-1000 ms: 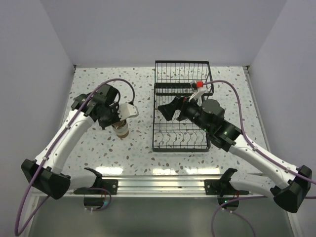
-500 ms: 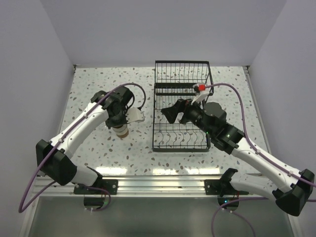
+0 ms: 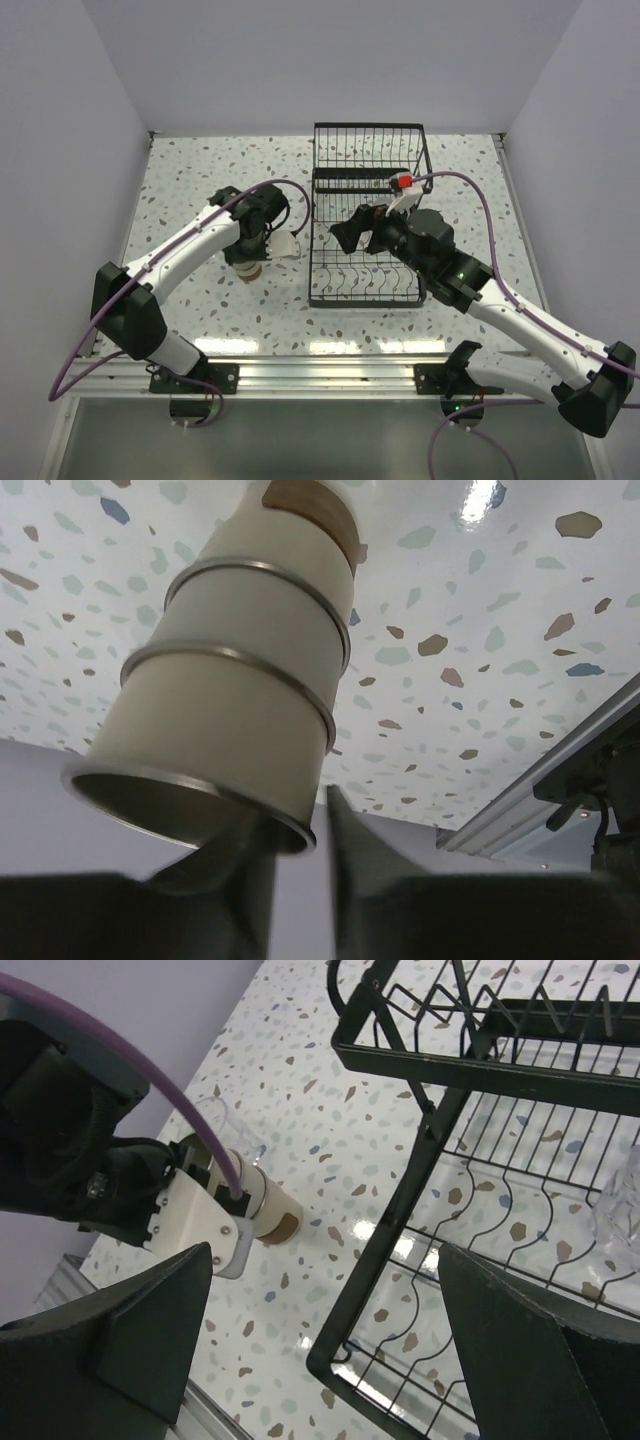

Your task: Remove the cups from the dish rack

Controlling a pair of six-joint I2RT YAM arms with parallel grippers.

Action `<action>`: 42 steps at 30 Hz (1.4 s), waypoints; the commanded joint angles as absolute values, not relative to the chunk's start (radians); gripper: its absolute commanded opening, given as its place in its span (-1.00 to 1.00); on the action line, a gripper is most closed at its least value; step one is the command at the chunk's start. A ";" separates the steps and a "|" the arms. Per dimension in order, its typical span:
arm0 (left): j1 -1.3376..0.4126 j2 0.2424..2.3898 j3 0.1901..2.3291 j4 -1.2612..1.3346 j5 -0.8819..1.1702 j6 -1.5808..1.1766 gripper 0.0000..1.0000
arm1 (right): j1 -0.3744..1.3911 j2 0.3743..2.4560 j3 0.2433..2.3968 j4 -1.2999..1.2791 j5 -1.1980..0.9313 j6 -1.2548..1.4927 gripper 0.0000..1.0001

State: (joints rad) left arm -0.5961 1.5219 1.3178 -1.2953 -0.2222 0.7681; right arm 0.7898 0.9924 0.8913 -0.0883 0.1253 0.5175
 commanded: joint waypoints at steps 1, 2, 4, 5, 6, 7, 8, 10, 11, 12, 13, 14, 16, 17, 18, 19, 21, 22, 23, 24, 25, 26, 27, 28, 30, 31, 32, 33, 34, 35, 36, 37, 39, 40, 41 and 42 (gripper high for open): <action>-0.598 1.522 1.385 -1.302 -0.230 0.779 -0.31 | 0.793 0.989 0.900 -0.120 0.178 0.488 0.96; -0.601 1.517 1.396 -1.304 -0.229 0.776 -0.19 | 0.792 0.991 0.900 -0.126 0.184 0.485 0.96; -0.601 1.514 1.425 -1.311 -0.221 0.770 0.03 | 0.792 0.994 0.900 -0.138 0.190 0.480 0.97; -0.604 1.506 1.433 -1.315 -0.218 0.766 0.09 | 0.792 0.996 0.899 -0.152 0.202 0.479 0.97; -0.606 1.503 1.449 -1.316 -0.215 0.762 0.20 | 0.792 0.997 0.897 -0.161 0.243 0.471 0.97; -0.606 1.497 1.457 -1.315 -0.215 0.761 0.24 | 0.792 0.996 0.897 -0.173 0.268 0.465 0.97; -0.606 1.488 1.479 -1.315 -0.213 0.755 0.28 | 0.792 0.996 0.896 -0.190 0.293 0.459 0.97; -0.606 1.477 1.505 -1.316 -0.209 0.741 0.34 | 0.792 0.996 0.882 -0.204 0.400 0.431 0.97; -0.607 1.464 1.535 -1.316 -0.203 0.723 0.36 | 0.792 1.000 0.874 -0.210 0.447 0.417 0.97; -0.606 1.454 1.551 -1.315 -0.172 0.716 0.41 | 0.788 1.005 0.855 -0.203 0.487 0.391 0.97; -0.607 1.445 1.565 -1.306 -0.154 0.707 0.43 | 0.785 1.011 0.841 -0.186 0.559 0.376 0.97; -0.607 1.418 1.580 -1.289 -0.137 0.671 0.46 | 0.773 1.029 0.824 -0.125 0.589 0.365 0.97; -0.606 1.381 1.582 -1.217 -0.074 0.597 0.53 | 0.761 1.045 0.757 0.039 0.635 0.345 0.97; -0.606 1.370 1.575 -1.191 -0.057 0.571 0.54 | 0.737 1.052 0.730 0.099 0.627 0.341 0.97; -0.607 1.362 1.572 -1.149 -0.028 0.545 0.54 | 0.724 1.074 0.685 0.154 0.618 0.345 0.97; -0.606 1.355 1.572 -1.131 -0.014 0.519 0.54 | 0.713 1.087 0.661 0.210 0.614 0.348 0.96; -0.607 1.330 1.562 -1.091 0.026 0.471 0.54 | 0.683 1.141 0.594 0.371 0.609 0.344 0.97; -0.607 1.321 1.559 -1.080 0.037 0.460 0.55 | 0.674 1.160 0.574 0.423 0.611 0.345 0.97; -0.606 1.303 1.548 -1.072 0.044 0.453 0.54 | 0.660 1.181 0.554 0.513 0.612 0.345 0.97; -0.607 1.293 1.542 -1.062 0.057 0.453 0.55 | 0.655 1.215 0.523 0.555 0.615 0.336 0.97; -0.606 1.286 1.537 -1.055 0.058 0.453 0.55 | 0.655 1.236 0.511 0.601 0.617 0.319 0.97; -0.606 1.272 1.523 -1.052 0.057 0.453 0.55 | 0.653 1.253 0.502 0.682 0.612 0.296 0.97; -0.607 1.266 1.517 -1.049 0.058 0.457 0.55 | 0.653 1.267 0.503 0.704 0.606 0.260 0.97; -0.606 1.259 1.511 -1.046 0.058 0.459 0.55 | 0.655 1.299 0.509 0.715 0.606 0.243 0.97; -0.607 1.244 1.487 -1.036 0.055 0.469 0.56 | 0.653 1.330 0.535 0.713 0.624 0.218 0.97; -0.606 1.238 1.479 -1.031 0.057 0.469 0.56 | 0.653 1.359 0.540 0.712 0.633 0.218 0.97; -0.606 1.229 1.471 -1.028 0.055 0.472 0.56 | 0.653 1.376 0.543 0.715 0.641 0.222 0.97; -0.606 1.223 1.471 -1.023 0.060 0.476 0.56 | 0.652 1.391 0.543 0.721 0.643 0.233 0.97; -0.606 1.220 1.471 -1.022 0.061 0.479 0.56 | 0.653 1.405 0.543 0.732 0.643 0.236 0.97; -0.606 1.212 1.473 -1.019 0.061 0.483 0.56 | 0.652 1.439 0.546 0.739 0.644 0.239 0.97; -0.607 1.207 1.476 -1.016 0.063 0.486 0.57 | 0.652 1.453 0.557 0.739 0.650 0.250 0.97; -0.606 1.203 1.479 -1.015 0.064 0.494 0.57 | 0.652 1.468 0.560 0.753 0.664 0.252 0.96; -0.607 1.197 1.486 -1.015 0.066 0.499 0.59 | 0.653 1.497 0.564 0.775 0.682 0.252 0.97; -0.606 1.193 1.486 -1.017 0.069 0.502 0.59 | 0.650 1.502 0.565 0.790 0.692 0.247 0.97; -0.606 1.187 1.489 -1.020 0.072 0.509 0.60 | 0.650 1.509 0.566 0.820 0.709 0.239 0.96; -0.606 1.186 1.489 -1.026 0.074 0.514 0.60 | 0.650 1.525 0.569 0.833 0.712 0.226 0.97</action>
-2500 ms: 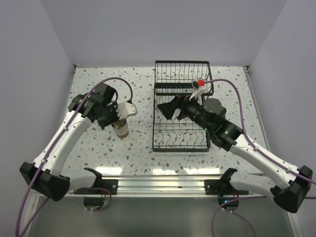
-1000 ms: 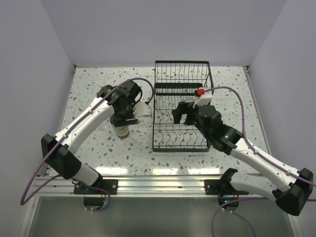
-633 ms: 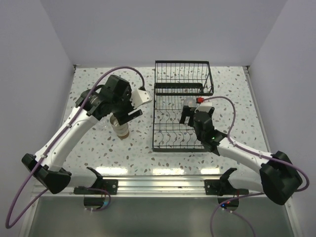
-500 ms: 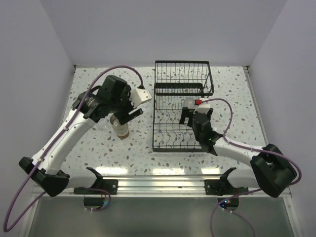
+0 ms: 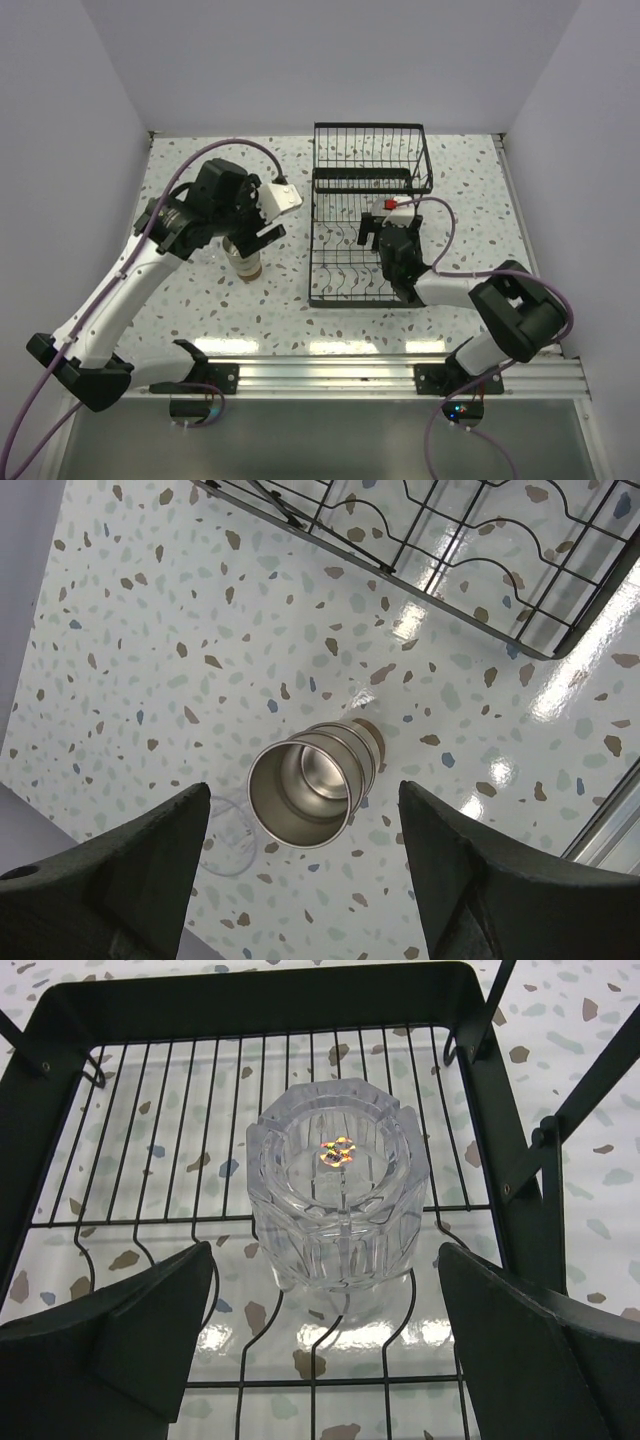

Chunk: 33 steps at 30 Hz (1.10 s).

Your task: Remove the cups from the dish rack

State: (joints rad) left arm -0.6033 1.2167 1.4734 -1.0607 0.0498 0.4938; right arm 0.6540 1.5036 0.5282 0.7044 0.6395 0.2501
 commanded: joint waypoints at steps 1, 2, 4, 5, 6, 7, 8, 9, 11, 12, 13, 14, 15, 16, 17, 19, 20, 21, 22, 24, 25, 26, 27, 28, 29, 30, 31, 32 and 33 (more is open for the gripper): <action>-0.607 1.183 1.489 -1.028 0.074 0.517 0.60 | 0.649 1.531 0.574 0.838 0.712 0.221 0.97; -0.607 1.178 1.488 -1.029 0.072 0.518 0.60 | 0.646 1.539 0.578 0.835 0.710 0.221 0.97; -0.607 1.175 1.489 -1.031 0.069 0.523 0.60 | 0.643 1.565 0.595 0.827 0.712 0.225 0.97; -0.606 1.167 1.491 -1.031 0.066 0.526 0.60 | 0.641 1.574 0.603 0.822 0.719 0.232 0.97; -0.606 1.166 1.496 -1.032 0.066 0.528 0.61 | 0.641 1.591 0.606 0.824 0.730 0.236 0.97; -0.606 1.163 1.499 -1.034 0.066 0.529 0.61 | 0.640 1.601 0.609 0.816 0.739 0.244 0.97; -0.607 1.164 1.511 -1.035 0.066 0.531 0.61 | 0.635 1.609 0.615 0.810 0.747 0.258 0.97; -0.607 1.161 1.516 -1.040 0.063 0.531 0.61 | 0.635 1.620 0.620 0.804 0.755 0.261 0.96; -0.606 1.160 1.534 -1.048 0.063 0.535 0.62 | 0.634 1.631 0.627 0.781 0.762 0.271 0.96; -0.607 1.160 1.539 -1.054 0.066 0.534 0.62 | 0.634 1.631 0.629 0.778 0.776 0.278 0.96; -0.607 1.158 1.540 -1.057 0.067 0.535 0.63 | 0.632 1.631 0.626 0.776 0.788 0.282 0.95; -0.606 1.157 1.545 -1.060 0.072 0.538 0.63 | 0.629 1.631 0.620 0.784 0.792 0.284 0.90; -0.607 1.158 1.545 -1.065 0.075 0.538 0.63 | 0.629 1.632 0.615 0.791 0.793 0.285 0.84; -0.606 1.157 1.543 -1.065 0.075 0.538 0.63 | 0.626 1.631 0.612 0.799 0.778 0.285 0.78; -0.606 1.157 1.542 -1.065 0.075 0.538 0.63 | 0.621 1.631 0.609 0.804 0.772 0.285 0.72; -0.606 1.157 1.540 -1.065 0.074 0.538 0.63 | 0.623 1.629 0.604 0.804 0.765 0.287 0.43; -0.607 1.155 1.542 -1.065 0.072 0.538 0.63 | 0.621 1.626 0.592 0.813 0.765 0.288 0.31; -0.606 1.157 1.543 -1.065 0.074 0.538 0.63 | 0.623 1.625 0.585 0.822 0.765 0.290 0.16; -0.606 1.155 1.545 -1.065 0.074 0.538 0.63 | 0.621 1.623 0.577 0.837 0.765 0.291 0.11; -0.607 1.154 1.545 -1.066 0.072 0.538 0.63 | 0.623 1.611 0.563 0.841 0.761 0.290 0.08; -0.607 1.151 1.545 -1.065 0.072 0.538 0.63 | 0.623 1.606 0.560 0.835 0.756 0.290 0.04; -0.606 1.150 1.543 -1.065 0.071 0.537 0.63 | 0.623 1.598 0.555 0.831 0.744 0.284 -0.01; -0.606 1.149 1.542 -1.065 0.071 0.538 0.63 | 0.623 1.579 0.552 0.828 0.736 0.276 -0.06; -0.606 1.147 1.537 -1.065 0.071 0.535 0.63 | 0.623 1.566 0.549 0.813 0.724 0.267 -0.18; -0.607 1.146 1.534 -1.062 0.071 0.534 0.63 | 0.623 1.553 0.548 0.796 0.709 0.265 -0.26; -0.606 1.144 1.529 -1.057 0.074 0.529 0.63 | 0.623 1.513 0.548 0.775 0.675 0.262 -0.30; -0.607 1.138 1.519 -1.052 0.078 0.519 0.63 | 0.624 1.493 0.548 0.732 0.658 0.262 -0.33; -0.606 1.132 1.513 -1.048 0.081 0.512 0.63 | 0.626 1.464 0.542 0.715 0.637 0.264 -0.38; -0.607 1.129 1.506 -1.036 0.090 0.508 0.63 | 0.624 1.439 0.537 0.698 0.586 0.262 -0.40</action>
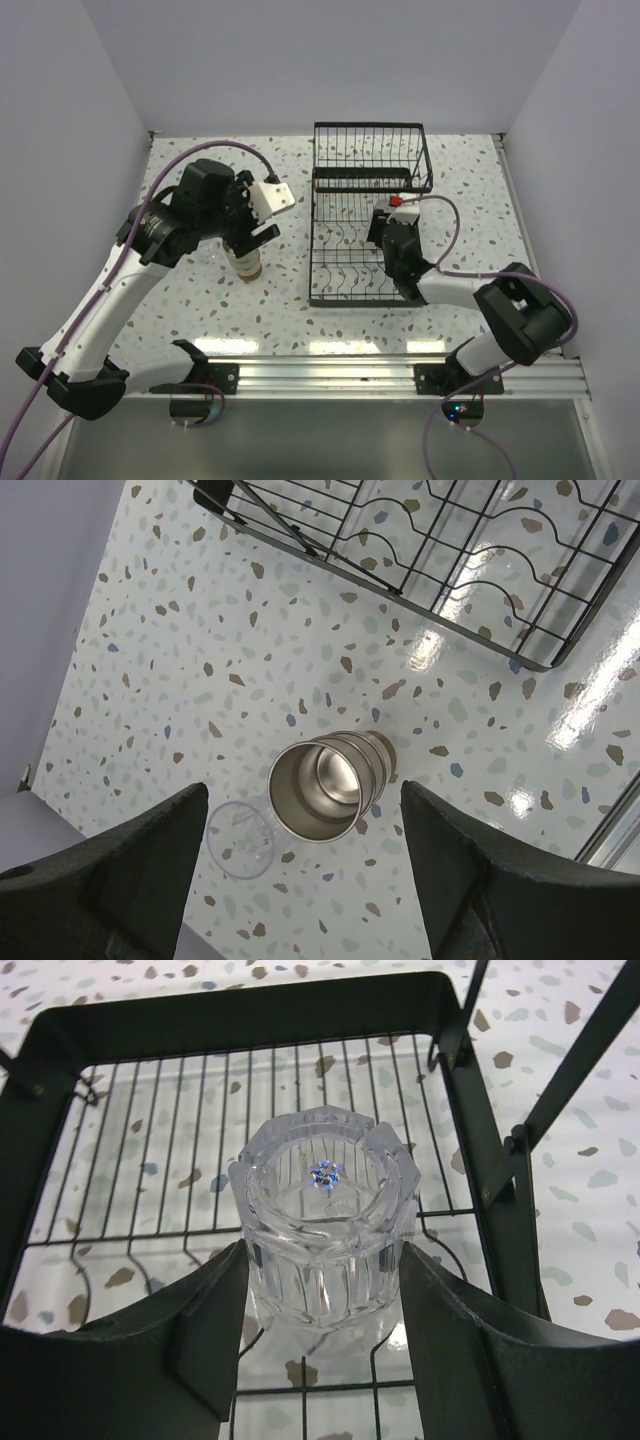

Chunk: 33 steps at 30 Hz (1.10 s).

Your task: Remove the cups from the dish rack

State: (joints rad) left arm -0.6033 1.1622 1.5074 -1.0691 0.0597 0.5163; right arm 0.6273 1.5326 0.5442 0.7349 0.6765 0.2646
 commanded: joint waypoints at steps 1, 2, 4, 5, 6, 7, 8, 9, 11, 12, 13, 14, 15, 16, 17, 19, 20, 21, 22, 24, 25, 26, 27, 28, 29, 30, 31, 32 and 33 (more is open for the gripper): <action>-0.607 1.118 1.491 -1.028 0.095 0.494 0.63 | 0.624 1.384 0.535 0.649 0.553 0.262 -0.41; -0.606 1.115 1.485 -1.020 0.100 0.486 0.63 | 0.624 1.359 0.541 0.614 0.523 0.264 -0.42; -0.606 1.097 1.456 -0.976 0.095 0.450 0.62 | 0.626 1.289 0.558 0.498 0.453 0.271 -0.45; -0.606 1.089 1.444 -0.954 0.091 0.431 0.62 | 0.627 1.270 0.574 0.464 0.430 0.276 -0.47; -0.606 1.082 1.430 -0.904 0.081 0.411 0.61 | 0.630 1.250 0.578 0.436 0.402 0.276 -0.50; -0.604 1.068 1.405 -0.879 0.077 0.370 0.61 | 0.632 1.235 0.586 0.384 0.343 0.276 -0.52; -0.606 1.062 1.396 -0.856 0.072 0.344 0.61 | 0.630 1.204 0.600 0.356 0.303 0.276 -0.55; -0.601 1.058 1.390 -0.823 0.069 0.324 0.61 | 0.630 1.191 0.610 0.327 0.266 0.275 -0.59; -0.560 1.052 1.382 -0.790 0.100 0.281 0.52 | 0.632 1.154 0.643 0.243 0.128 0.270 -0.62; -0.537 1.048 1.381 -0.773 0.156 0.272 0.50 | 0.632 1.140 0.652 0.223 0.082 0.267 -0.63; -0.488 1.043 1.376 -0.762 0.188 0.253 0.48 | 0.635 1.126 0.658 0.201 0.030 0.270 -0.63; -0.468 1.045 1.374 -0.755 0.221 0.249 0.47 | 0.634 1.115 0.664 0.189 0.038 0.275 -0.63; -0.457 1.049 1.371 -0.744 0.259 0.245 0.46 | 0.635 1.106 0.669 0.172 0.079 0.284 -0.63; -0.453 1.064 1.365 -0.739 0.262 0.244 0.45 | 0.634 1.114 0.678 0.113 0.127 0.294 -0.61; -0.454 1.075 1.364 -0.738 0.265 0.242 0.45 | 0.635 1.121 0.692 0.089 0.180 0.287 -0.61; -0.454 1.101 1.358 -0.741 0.268 0.238 0.44 | 0.634 1.150 0.678 0.100 0.201 0.276 -0.64; -0.454 1.106 1.355 -0.739 0.271 0.238 0.43 | 0.634 1.157 0.651 0.116 0.199 0.276 -0.66; -0.454 1.108 1.350 -0.736 0.278 0.238 0.43 | 0.634 1.170 0.638 0.132 0.178 0.281 -0.66; -0.454 1.109 1.339 -0.736 0.278 0.239 0.43 | 0.632 1.183 0.629 0.158 0.175 0.282 -0.64; -0.454 1.108 1.332 -0.735 0.275 0.245 0.43 | 0.634 1.204 0.626 0.164 0.150 0.291 -0.63; -0.454 1.108 1.328 -0.736 0.275 0.252 0.43 | 0.632 1.225 0.627 0.172 0.147 0.294 -0.63; -0.454 1.109 1.327 -0.742 0.275 0.255 0.42 | 0.634 1.232 0.632 0.176 0.146 0.298 -0.63; -0.456 1.111 1.325 -0.745 0.273 0.259 0.42 | 0.634 1.239 0.634 0.181 0.137 0.298 -0.64; -0.454 1.112 1.322 -0.749 0.278 0.265 0.42 | 0.634 1.244 0.641 0.183 0.133 0.299 -0.64; -0.454 1.112 1.319 -0.756 0.284 0.268 0.42 | 0.632 1.250 0.644 0.181 0.130 0.304 -0.64; -0.454 1.112 1.316 -0.759 0.287 0.271 0.42 | 0.634 1.250 0.647 0.179 0.126 0.305 -0.65; -0.454 1.114 1.309 -0.762 0.291 0.282 0.42 | 0.634 1.250 0.652 0.173 0.121 0.307 -0.65; -0.456 1.114 1.304 -0.767 0.305 0.284 0.42 | 0.632 1.256 0.661 0.169 0.121 0.313 -0.65; -0.456 1.118 1.295 -0.770 0.310 0.285 0.42 | 0.632 1.259 0.667 0.163 0.120 0.313 -0.65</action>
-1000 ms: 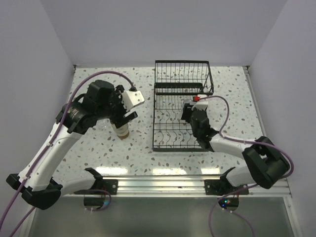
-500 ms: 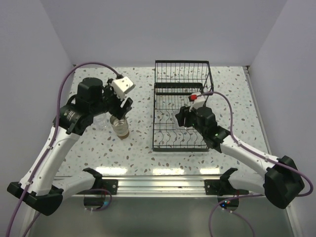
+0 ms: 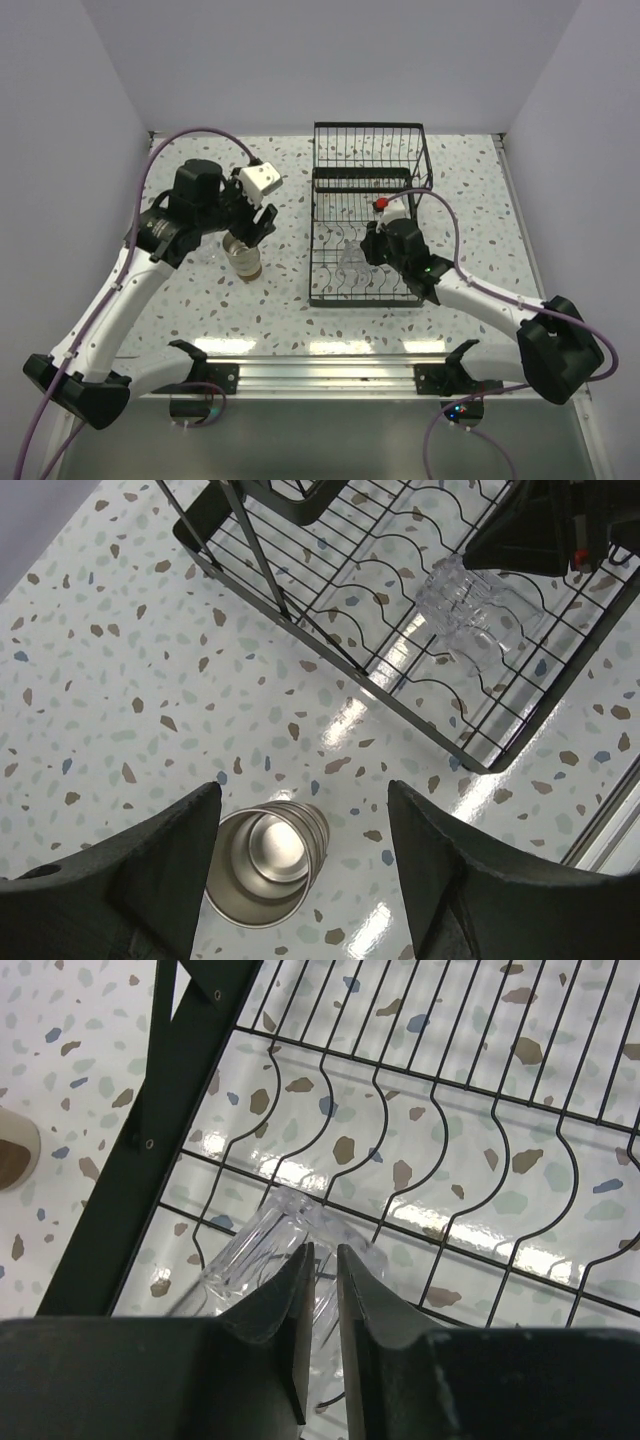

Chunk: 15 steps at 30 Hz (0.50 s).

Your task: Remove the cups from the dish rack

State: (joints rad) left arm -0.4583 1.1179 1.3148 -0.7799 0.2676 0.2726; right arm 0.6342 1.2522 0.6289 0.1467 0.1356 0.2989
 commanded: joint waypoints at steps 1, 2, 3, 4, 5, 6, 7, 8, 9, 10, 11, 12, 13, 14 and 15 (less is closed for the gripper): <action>-0.456 1.123 1.290 -0.770 0.313 0.287 0.42 | 0.634 1.267 0.675 0.146 0.124 0.313 -0.63; -0.456 1.123 1.286 -0.770 0.319 0.287 0.42 | 0.634 1.281 0.687 0.137 0.124 0.308 -0.61; -0.456 1.126 1.281 -0.770 0.321 0.288 0.41 | 0.634 1.285 0.693 0.126 0.124 0.301 -0.50; -0.456 1.126 1.279 -0.770 0.324 0.288 0.41 | 0.632 1.289 0.699 0.108 0.121 0.293 -0.44; -0.456 1.124 1.278 -0.772 0.334 0.290 0.41 | 0.634 1.287 0.706 0.098 0.109 0.278 -0.36; -0.456 1.118 1.275 -0.769 0.337 0.291 0.42 | 0.634 1.270 0.707 0.091 0.101 0.273 -0.30; -0.456 1.117 1.273 -0.769 0.339 0.296 0.42 | 0.635 1.256 0.712 0.068 0.097 0.262 -0.19; -0.456 1.115 1.273 -0.767 0.339 0.299 0.41 | 0.637 1.221 0.715 0.054 0.094 0.235 -0.14; -0.456 1.112 1.270 -0.767 0.337 0.305 0.41 | 0.643 1.203 0.715 0.042 0.095 0.216 -0.07; -0.456 1.114 1.267 -0.767 0.337 0.308 0.42 | 0.659 1.180 0.715 0.019 0.100 0.192 0.07; -0.456 1.112 1.269 -0.767 0.336 0.310 0.41 | 0.675 1.160 0.712 0.009 0.135 0.142 0.11; -0.456 1.115 1.266 -0.767 0.336 0.314 0.41 | 0.696 1.131 0.715 0.003 0.165 0.118 0.17; -0.456 1.115 1.266 -0.767 0.336 0.314 0.41 | 0.745 1.121 0.727 -0.050 0.188 0.077 0.23; -0.456 1.117 1.264 -0.765 0.336 0.318 0.41 | 0.774 1.120 0.735 -0.069 0.207 0.057 0.34; -0.456 1.117 1.262 -0.765 0.337 0.318 0.42 | 0.841 1.118 0.741 -0.083 0.239 0.031 0.39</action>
State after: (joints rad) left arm -0.4583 1.1255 1.2678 -0.7868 0.3119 0.2966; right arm 0.7300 1.1526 0.6807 -0.0074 0.1616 0.1604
